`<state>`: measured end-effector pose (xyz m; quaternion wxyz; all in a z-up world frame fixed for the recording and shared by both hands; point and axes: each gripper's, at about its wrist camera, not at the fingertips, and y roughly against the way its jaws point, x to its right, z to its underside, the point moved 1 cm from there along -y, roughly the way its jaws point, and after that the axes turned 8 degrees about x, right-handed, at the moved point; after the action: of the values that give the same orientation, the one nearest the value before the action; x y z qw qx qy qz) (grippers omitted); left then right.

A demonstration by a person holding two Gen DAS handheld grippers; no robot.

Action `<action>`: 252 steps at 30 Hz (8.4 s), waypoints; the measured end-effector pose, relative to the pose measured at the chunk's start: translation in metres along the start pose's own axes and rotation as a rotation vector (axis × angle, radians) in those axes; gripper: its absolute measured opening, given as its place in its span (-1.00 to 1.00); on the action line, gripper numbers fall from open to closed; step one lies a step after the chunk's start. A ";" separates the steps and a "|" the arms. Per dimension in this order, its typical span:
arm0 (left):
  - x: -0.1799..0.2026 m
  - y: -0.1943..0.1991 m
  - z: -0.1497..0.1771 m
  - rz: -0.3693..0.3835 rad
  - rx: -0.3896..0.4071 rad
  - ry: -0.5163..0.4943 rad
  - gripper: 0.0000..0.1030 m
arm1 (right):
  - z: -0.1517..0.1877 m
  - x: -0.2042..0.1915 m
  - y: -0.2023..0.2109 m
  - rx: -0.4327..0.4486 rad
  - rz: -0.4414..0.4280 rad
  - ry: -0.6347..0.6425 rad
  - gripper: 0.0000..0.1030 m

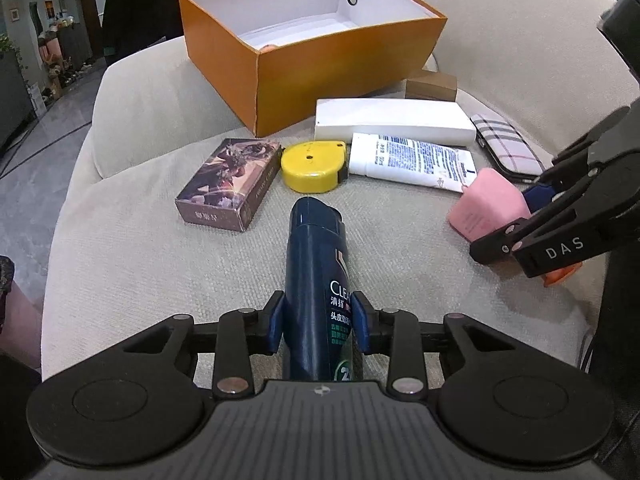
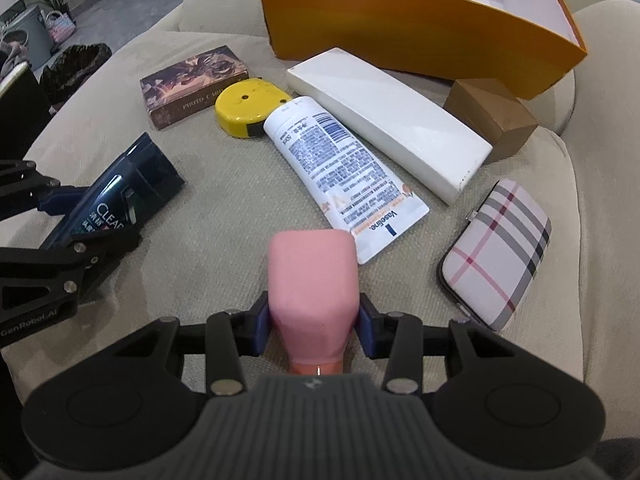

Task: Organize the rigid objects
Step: 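Carry the pink bottle and blue shampoo bottle with both tools over the shoebox, then lower both bottles into the shoebox and open both tools, then move both tools back toward the items on the sofa beside the shoebox, then grasp the white lotion tube with the right tool while the left tool grasps the card-art box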

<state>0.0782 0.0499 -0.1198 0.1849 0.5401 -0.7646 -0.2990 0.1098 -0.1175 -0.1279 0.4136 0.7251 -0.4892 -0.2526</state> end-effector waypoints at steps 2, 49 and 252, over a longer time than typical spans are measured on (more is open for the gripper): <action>-0.002 0.003 -0.004 0.000 0.008 0.007 -0.25 | 0.000 0.001 0.002 0.002 -0.002 -0.013 -0.18; -0.028 -0.016 -0.202 0.017 0.226 -0.025 -0.29 | -0.163 0.083 0.065 0.372 -0.012 -0.125 -0.18; -0.066 -0.049 -0.042 0.007 0.008 0.049 0.30 | -0.047 0.026 -0.042 0.177 -0.137 0.201 0.06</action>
<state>0.1613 0.0898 -0.1177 0.2024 0.5453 -0.7631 -0.2817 0.1775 -0.1171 -0.1377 0.3766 0.8122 -0.4150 -0.1623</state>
